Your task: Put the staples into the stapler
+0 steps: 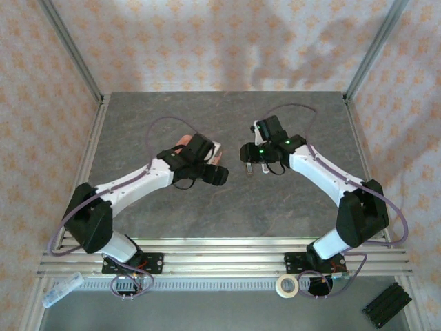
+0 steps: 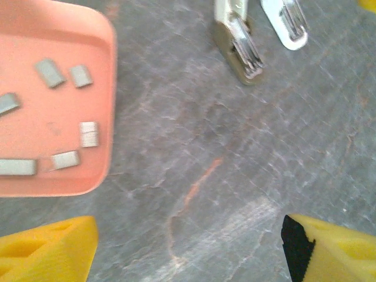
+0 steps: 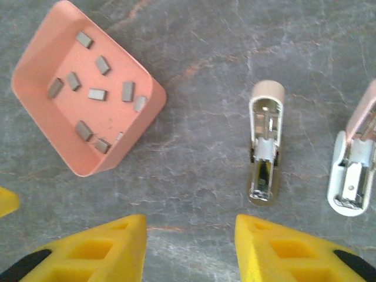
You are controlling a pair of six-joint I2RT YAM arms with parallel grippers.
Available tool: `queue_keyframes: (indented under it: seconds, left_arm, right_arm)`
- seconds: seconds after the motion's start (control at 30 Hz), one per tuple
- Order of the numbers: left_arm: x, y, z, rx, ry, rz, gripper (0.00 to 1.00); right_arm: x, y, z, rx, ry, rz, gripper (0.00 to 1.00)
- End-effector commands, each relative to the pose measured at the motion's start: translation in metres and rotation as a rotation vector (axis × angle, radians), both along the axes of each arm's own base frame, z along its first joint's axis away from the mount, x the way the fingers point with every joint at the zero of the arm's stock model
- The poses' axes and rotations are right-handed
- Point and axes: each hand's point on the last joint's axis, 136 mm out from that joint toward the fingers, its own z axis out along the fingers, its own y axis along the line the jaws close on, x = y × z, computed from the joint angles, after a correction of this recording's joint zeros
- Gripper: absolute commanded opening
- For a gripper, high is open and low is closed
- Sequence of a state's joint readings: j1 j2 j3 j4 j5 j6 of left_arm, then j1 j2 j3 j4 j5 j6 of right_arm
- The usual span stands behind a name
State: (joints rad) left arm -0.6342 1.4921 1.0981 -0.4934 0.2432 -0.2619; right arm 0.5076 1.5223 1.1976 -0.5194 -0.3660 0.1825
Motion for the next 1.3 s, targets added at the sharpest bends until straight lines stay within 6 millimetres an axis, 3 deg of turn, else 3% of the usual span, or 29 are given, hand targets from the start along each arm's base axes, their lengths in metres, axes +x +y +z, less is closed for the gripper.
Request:
queue_keyframes:
  seconds: [0.0, 0.27, 0.57, 0.7, 0.93, 1.27]
  left_arm:
    - [0.013, 0.033, 0.007, -0.003, -0.08, 0.137, 0.84]
    - [0.017, 0.115, 0.018, -0.082, -0.257, 0.441, 0.89]
    - [-0.003, 0.181, -0.006, -0.074, -0.316, 0.658, 0.93]
    - [-0.007, 0.194, -0.019, -0.085, -0.298, 0.7, 0.93]
    - [-0.008, 0.209, -0.032, -0.075, -0.274, 0.743, 0.94]
    - [-0.01, 0.214, -0.045, -0.071, -0.26, 0.757, 0.94]
  right_arm:
    - [-0.002, 0.011, 0.006, -0.048, -0.011, 0.043, 0.43]
    - [-0.008, 0.062, 0.0, -0.147, 0.002, 0.188, 0.42]
    - [-0.002, 0.119, -0.029, -0.224, 0.065, 0.316, 0.4]
    - [0.01, 0.135, -0.046, -0.301, 0.083, 0.373, 0.4]
    - [0.038, 0.136, -0.074, -0.422, 0.148, 0.245, 0.4]
    - [0.065, 0.14, -0.097, -0.447, 0.138, 0.133, 0.4]
